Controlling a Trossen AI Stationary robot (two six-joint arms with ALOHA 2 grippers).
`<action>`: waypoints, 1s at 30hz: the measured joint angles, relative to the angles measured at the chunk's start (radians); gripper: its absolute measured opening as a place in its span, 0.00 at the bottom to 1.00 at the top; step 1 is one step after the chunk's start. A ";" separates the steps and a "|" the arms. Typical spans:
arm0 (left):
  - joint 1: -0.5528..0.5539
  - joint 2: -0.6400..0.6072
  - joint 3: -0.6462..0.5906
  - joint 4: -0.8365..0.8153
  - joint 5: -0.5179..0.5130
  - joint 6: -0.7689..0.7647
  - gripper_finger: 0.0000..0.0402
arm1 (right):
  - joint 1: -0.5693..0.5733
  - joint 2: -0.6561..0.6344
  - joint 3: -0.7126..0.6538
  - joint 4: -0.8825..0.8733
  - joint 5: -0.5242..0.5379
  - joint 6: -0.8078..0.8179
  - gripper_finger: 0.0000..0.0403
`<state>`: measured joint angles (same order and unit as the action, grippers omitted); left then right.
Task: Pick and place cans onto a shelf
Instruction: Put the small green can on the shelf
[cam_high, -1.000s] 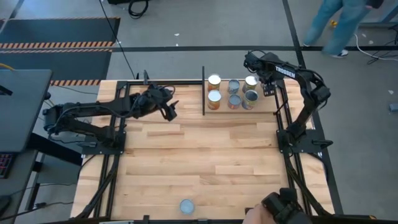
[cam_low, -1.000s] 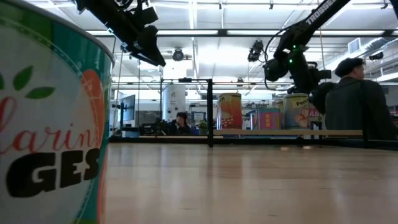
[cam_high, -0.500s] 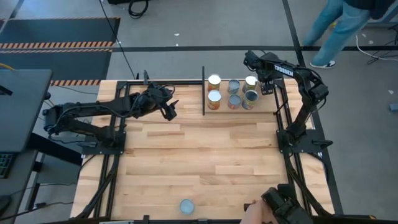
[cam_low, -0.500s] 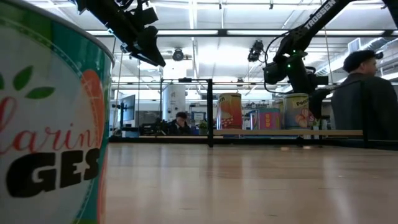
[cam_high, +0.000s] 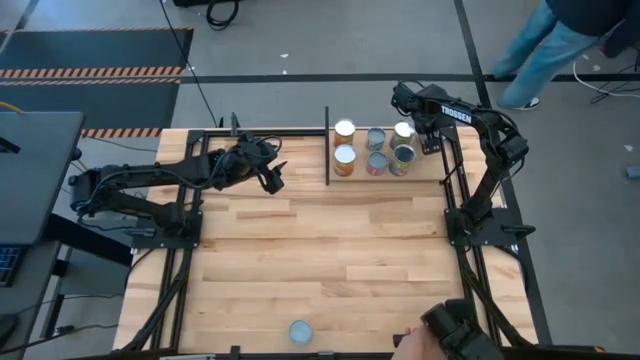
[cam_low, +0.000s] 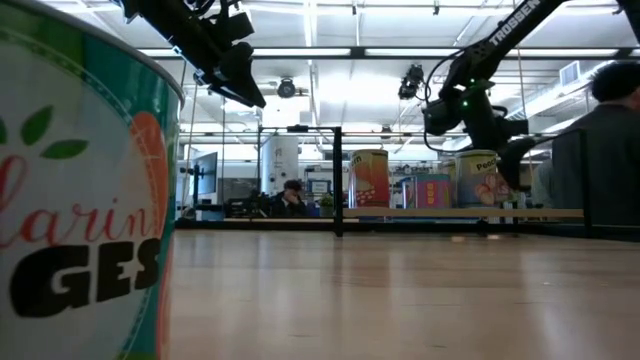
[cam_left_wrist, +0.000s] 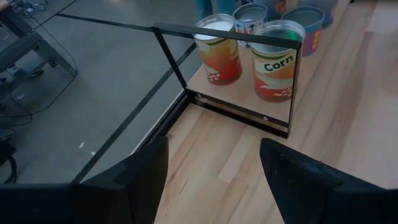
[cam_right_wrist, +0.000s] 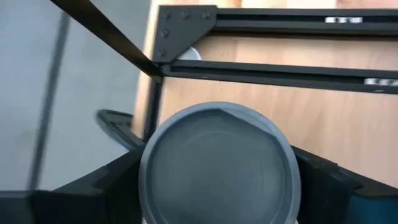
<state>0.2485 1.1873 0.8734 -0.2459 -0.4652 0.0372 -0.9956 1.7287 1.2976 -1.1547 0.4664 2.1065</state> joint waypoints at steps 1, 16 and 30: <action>0.000 0.000 0.000 0.000 0.000 0.000 0.64 | -0.003 0.001 0.000 -0.007 -0.012 -0.013 0.80; 0.000 0.000 0.000 0.000 0.000 0.000 0.64 | -0.005 0.000 0.000 0.025 -0.018 -0.070 0.81; 0.000 0.000 0.001 0.000 0.000 -0.008 0.64 | -0.001 -0.008 0.000 0.002 -0.015 -0.076 0.82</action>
<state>0.2485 1.1873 0.8742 -0.2462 -0.4654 0.0295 -0.9970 1.7203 1.2976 -1.1530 0.4515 2.0308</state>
